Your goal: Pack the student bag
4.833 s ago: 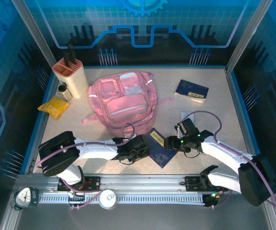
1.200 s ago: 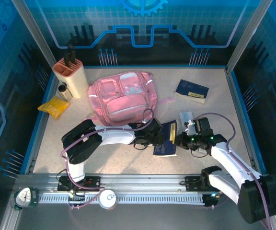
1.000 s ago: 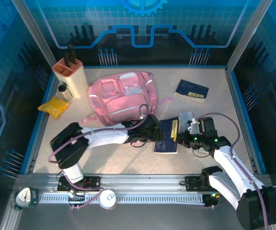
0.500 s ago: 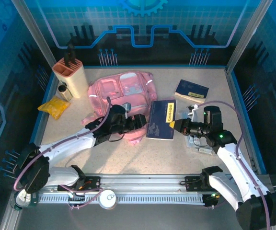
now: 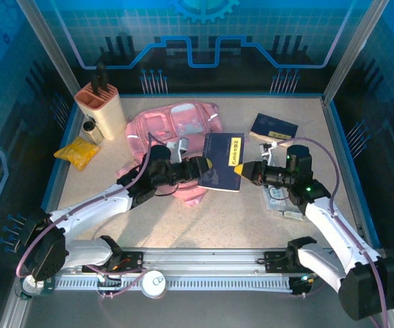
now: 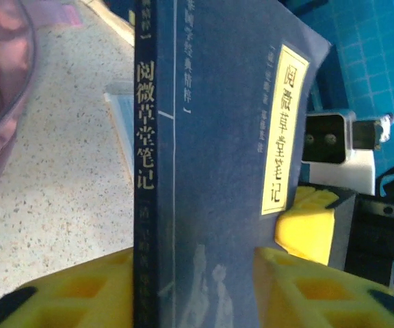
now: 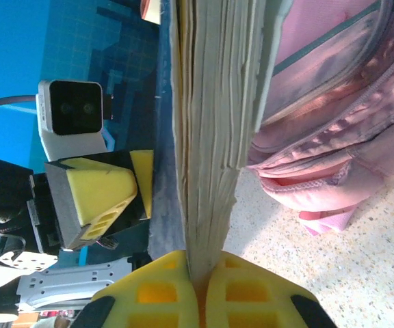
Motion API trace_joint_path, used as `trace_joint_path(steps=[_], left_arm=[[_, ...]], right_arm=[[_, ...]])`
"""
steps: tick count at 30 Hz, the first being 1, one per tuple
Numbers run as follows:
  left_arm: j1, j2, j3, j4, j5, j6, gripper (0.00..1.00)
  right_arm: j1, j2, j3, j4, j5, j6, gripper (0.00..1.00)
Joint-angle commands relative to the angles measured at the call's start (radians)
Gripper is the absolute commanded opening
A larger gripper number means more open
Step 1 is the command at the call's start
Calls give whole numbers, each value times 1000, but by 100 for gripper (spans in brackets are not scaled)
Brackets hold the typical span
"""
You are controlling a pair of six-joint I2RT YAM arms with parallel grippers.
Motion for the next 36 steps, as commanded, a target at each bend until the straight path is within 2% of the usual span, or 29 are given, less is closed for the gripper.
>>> trace_joint_path(steps=[1,2,4,7,10,16,19,23,25,27,29,32,35,36], left_arm=[[2,-18,-5,108,65,-20,35],[1,-14,-5,119,69,-25,32],[2,-9,-1,123,71,-30,21],[2,-8,0,137,69,-43,7],[2,-8,-10,169,57,-69,1],[3,-4,-28,254,42,-129,0],[2,8,-31,291,35,-152,0],[3,29,-23,298,26,-151,0],[2,35,-22,288,14,-142,0],[3,33,-14,232,-9,-116,0],[2,29,-9,173,-27,-84,0],[3,19,-3,104,-57,-53,0],[2,18,-1,47,-76,-21,0],[3,24,6,38,-71,-4,0]], right_arm=[[11,17,-13,92,-52,24,1],[11,20,-12,96,-54,24,2],[12,25,-13,105,-53,38,8],[15,31,-19,155,-64,67,21],[15,40,-19,149,-65,66,41],[27,49,-30,73,-18,49,68],[37,64,-43,85,-24,68,76],[55,64,-69,230,-57,155,78],[61,61,-73,295,-72,209,76],[57,52,-79,371,-82,255,69],[53,37,-74,352,-73,249,61],[45,26,-64,251,-45,196,44],[37,27,-59,207,-38,157,12],[34,27,-56,194,-33,149,6]])
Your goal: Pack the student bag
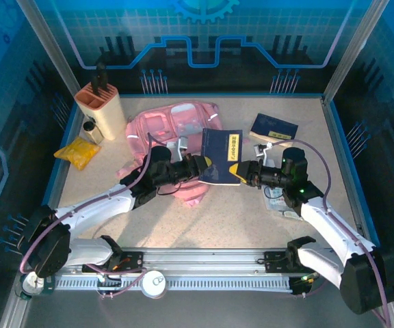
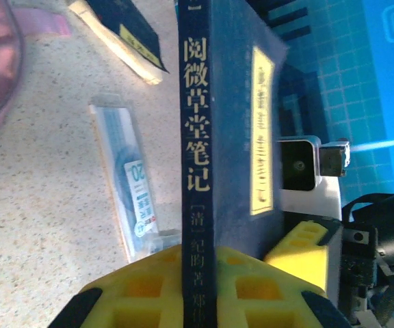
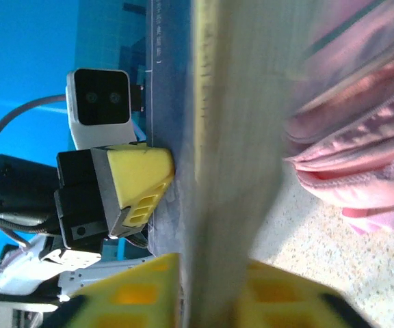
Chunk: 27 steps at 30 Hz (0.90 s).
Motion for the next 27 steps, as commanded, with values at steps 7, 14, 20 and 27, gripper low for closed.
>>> trace_joint_path(steps=[7,14,20,27], left_arm=[[20,-38,123,-361,-148,343,51],[25,84,328,-769,-450,792,63],[25,324,489,-847,-512,1043,68],[26,507,559,-828,-565,1197,74]], right_arm=[[-63,-47,61,-218,33,-152,2],[-135,-101,121,-464,90,-300,2],[-173,-94,103,-461,66,-300,2],[-205,-78,96,-471,55,-312,2]])
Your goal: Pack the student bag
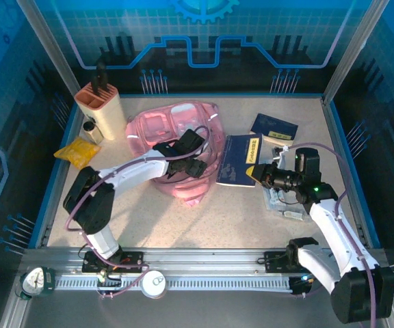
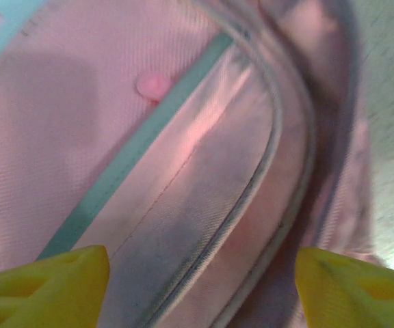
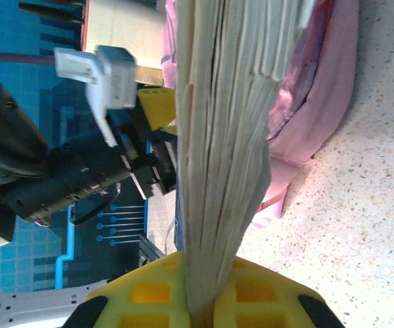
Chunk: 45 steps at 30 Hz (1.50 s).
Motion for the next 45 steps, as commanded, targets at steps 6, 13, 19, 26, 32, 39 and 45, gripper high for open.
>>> trace_joint_path(steps=[6,13,19,26,32,39,45], left_arm=[[15,167,118,-12,-159,153,66],[25,175,125,36,-147,174,29],[26,132,162,7,-168,195,5],[36,26,261,-62,-185,270,3],[69,-22,344,-68,-204,325,0],[81,-55,410,-95,-157,341,0],[82,-95,410,-90,-151,352,0]], right_arm=[[-27,27,-6,41,-41,-10,1],[-33,26,-13,50,-44,-4,0],[-37,17,0,9,-47,-20,0],[-10,39,16,-50,-19,-52,0],[130,130,12,37,38,-12,0],[318,363,55,397,89,117,0],[416,685,237,585,118,117,0]])
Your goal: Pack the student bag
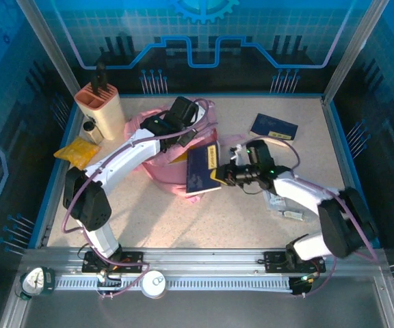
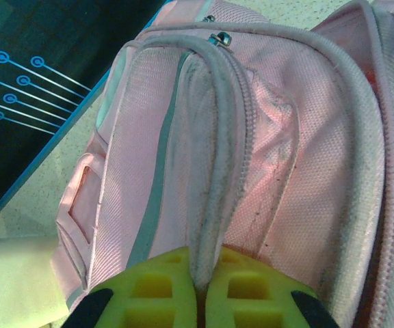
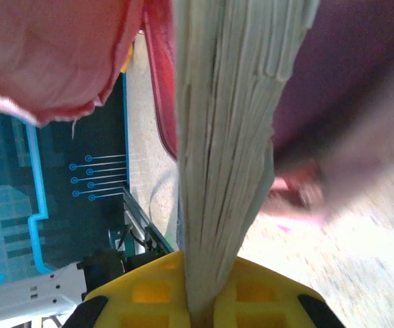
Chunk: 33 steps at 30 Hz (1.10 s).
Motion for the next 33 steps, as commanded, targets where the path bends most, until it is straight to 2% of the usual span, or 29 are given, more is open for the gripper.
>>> trace_joint_path(steps=[1,5,10,14,18,22,25,29,33], left_arm=[[-3,-94,57,54,14,15,0],[0,-105,58,53,34,7,0],[6,-118,57,58,42,-6,0],[10,-131,31,68,38,-6,0],[13,-141,4,93,53,-12,0],[15,-141,-9,99,62,-15,0],[14,-141,-23,105,68,-15,0],[15,-142,-28,110,81,-19,0],[14,-140,-21,99,99,-26,0]], right_arm=[[31,145,133,171,30,3,1],[48,334,276,228,42,4,1],[70,457,374,179,130,-41,17],[77,389,321,74,256,-154,44],[79,277,233,-24,363,-228,52],[136,212,179,-139,464,-283,48],[180,203,151,-130,499,-289,37],[210,267,192,-127,508,-276,24],[211,330,280,-76,562,-304,16]])
